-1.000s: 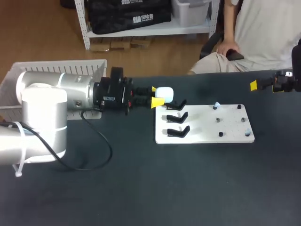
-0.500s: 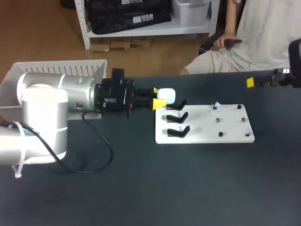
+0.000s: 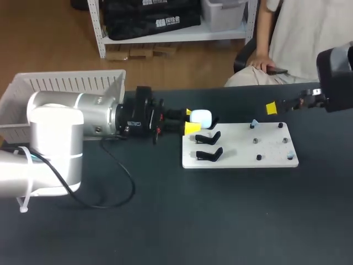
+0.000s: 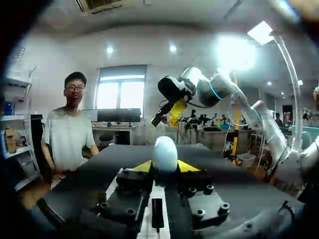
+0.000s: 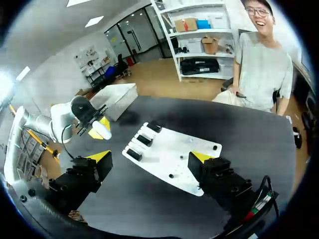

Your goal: Pick up each earbud case from the left stands, insert the matching earbuds, close the lid, and place the case in the box.

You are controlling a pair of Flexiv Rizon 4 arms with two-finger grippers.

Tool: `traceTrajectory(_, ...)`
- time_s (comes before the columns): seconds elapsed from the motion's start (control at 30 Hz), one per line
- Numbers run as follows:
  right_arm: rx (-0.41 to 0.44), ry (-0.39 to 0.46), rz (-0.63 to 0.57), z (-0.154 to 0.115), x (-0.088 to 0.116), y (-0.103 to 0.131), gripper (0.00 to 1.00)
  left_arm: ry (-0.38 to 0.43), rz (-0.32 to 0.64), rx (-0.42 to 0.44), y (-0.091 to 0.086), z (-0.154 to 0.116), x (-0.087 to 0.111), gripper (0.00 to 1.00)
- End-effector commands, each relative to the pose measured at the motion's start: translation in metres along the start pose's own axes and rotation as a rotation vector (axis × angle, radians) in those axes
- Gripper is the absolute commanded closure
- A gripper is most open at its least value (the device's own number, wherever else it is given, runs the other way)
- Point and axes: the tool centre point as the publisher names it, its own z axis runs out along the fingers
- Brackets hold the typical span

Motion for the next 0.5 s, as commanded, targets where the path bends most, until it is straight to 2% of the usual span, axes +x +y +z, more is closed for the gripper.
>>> traceTrajectory(0.03,-0.013,0.023,-0.006,0.001,0.001,0.024,0.00,-0.010,0.010,0.026,0.007,0.005,0.005,1.00)
traceTrajectory(0.2,-0.021,0.083,-0.025,0.019,0.004,0.045,0.00,-0.012,0.034,0.039,0.008,0.009,0.007,1.00)
traceTrajectory(0.27,-0.031,0.094,-0.015,0.025,0.005,0.050,0.00,-0.015,0.041,0.037,0.008,0.011,0.007,1.00)
traceTrajectory(0.37,0.020,0.130,-0.030,0.034,0.007,0.053,0.00,-0.019,0.055,0.034,0.009,0.012,0.009,1.00)
traceTrajectory(0.5,0.009,0.133,0.004,0.043,0.009,0.056,0.00,-0.022,0.079,0.023,0.010,0.013,0.010,1.00)
